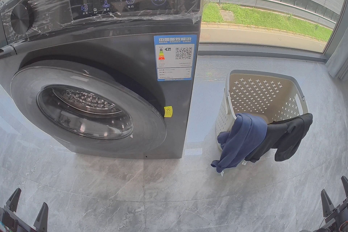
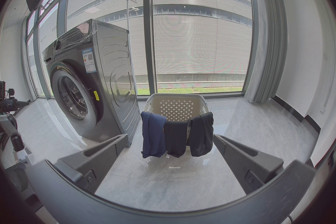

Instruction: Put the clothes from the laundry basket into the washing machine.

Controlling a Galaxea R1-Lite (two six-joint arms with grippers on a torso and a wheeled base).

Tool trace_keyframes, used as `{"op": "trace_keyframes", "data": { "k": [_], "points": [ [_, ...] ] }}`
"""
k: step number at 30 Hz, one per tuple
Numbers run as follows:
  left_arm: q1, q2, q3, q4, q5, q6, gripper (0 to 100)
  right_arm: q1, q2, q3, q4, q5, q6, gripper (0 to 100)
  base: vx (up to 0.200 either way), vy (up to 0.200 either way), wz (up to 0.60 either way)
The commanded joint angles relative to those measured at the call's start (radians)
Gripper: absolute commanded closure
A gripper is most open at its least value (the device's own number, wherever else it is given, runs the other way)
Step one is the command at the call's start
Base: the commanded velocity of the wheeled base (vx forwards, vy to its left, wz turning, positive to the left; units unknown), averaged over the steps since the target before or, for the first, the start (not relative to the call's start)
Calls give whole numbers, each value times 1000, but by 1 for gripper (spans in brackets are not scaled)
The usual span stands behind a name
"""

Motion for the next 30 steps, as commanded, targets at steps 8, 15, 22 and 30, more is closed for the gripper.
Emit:
{"op": "trace_keyframes", "data": {
  "k": [8, 15, 22, 30],
  "points": [
    [0, -15, 16, 0, 0, 2, 0, 0, -16, 16, 0, -1, -2, 0, 0, 0, 375],
    [0, -15, 16, 0, 0, 4, 0, 0, -16, 16, 0, -1, 1, 0, 0, 171, 86],
    [0, -15, 16, 0, 0, 2, 0, 0, -16, 16, 0, 0, 0, 0, 0, 200, 0],
    [0, -15, 16, 0, 0, 2, 0, 0, -16, 16, 0, 0, 1, 0, 0, 200, 0]
  ]
}}
